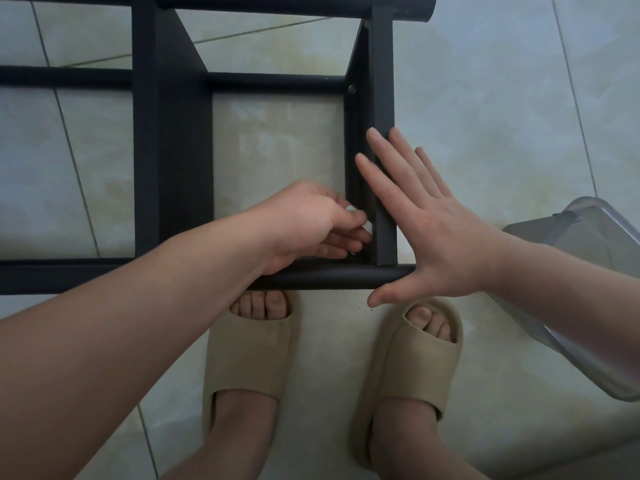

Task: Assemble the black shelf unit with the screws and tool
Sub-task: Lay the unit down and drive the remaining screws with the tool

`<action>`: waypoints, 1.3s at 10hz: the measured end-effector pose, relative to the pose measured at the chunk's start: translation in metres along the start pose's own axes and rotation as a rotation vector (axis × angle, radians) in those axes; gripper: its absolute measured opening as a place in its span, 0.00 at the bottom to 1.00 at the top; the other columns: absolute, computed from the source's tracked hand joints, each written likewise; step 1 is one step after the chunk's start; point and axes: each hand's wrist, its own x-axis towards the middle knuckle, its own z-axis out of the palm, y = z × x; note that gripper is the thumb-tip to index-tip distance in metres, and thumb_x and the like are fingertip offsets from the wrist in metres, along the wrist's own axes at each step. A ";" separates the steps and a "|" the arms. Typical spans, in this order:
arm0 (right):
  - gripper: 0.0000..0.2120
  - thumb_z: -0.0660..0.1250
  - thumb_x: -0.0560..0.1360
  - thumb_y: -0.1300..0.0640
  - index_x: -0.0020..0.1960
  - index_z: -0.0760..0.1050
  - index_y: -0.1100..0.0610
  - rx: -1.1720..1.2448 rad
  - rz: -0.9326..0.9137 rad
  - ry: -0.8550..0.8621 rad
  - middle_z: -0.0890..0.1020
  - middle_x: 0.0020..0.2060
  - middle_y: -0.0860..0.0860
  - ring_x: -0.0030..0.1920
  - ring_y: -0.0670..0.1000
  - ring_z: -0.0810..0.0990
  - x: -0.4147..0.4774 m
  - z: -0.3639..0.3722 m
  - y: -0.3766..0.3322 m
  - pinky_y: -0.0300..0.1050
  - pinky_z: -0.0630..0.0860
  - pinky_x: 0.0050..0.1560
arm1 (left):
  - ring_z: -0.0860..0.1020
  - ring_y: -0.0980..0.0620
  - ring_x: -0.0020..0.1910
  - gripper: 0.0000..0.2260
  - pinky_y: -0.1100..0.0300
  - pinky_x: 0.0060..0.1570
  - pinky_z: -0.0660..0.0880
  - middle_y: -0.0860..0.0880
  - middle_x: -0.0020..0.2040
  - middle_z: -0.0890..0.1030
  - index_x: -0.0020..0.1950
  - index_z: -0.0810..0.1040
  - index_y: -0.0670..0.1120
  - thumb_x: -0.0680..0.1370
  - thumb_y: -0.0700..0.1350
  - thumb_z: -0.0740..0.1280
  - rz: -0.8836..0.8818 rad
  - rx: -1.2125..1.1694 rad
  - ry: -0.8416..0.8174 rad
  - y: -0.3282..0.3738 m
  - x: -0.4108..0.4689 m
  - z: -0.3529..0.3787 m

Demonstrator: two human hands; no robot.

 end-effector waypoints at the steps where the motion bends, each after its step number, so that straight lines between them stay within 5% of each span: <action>1: 0.64 0.64 0.66 0.21 0.83 0.44 0.61 -0.002 0.002 -0.005 0.41 0.82 0.59 0.81 0.59 0.36 0.000 -0.001 0.000 0.67 0.45 0.79 | 0.84 0.54 0.37 0.05 0.62 0.39 0.80 0.48 0.37 0.86 0.45 0.78 0.44 0.81 0.41 0.68 0.006 0.031 0.001 0.001 -0.001 0.001; 10: 0.64 0.63 0.65 0.20 0.83 0.43 0.60 0.019 -0.003 0.010 0.41 0.82 0.58 0.81 0.59 0.35 0.000 0.001 0.001 0.67 0.44 0.79 | 0.83 0.49 0.44 0.07 0.53 0.53 0.80 0.46 0.42 0.86 0.44 0.80 0.44 0.81 0.39 0.66 0.084 0.363 -0.050 -0.001 -0.009 -0.010; 13: 0.64 0.63 0.65 0.20 0.83 0.43 0.61 0.022 -0.007 0.020 0.41 0.82 0.58 0.81 0.59 0.36 0.000 0.002 0.001 0.67 0.44 0.79 | 0.83 0.54 0.39 0.07 0.63 0.43 0.80 0.48 0.40 0.86 0.43 0.81 0.46 0.81 0.40 0.67 0.081 0.433 -0.064 -0.003 -0.009 -0.011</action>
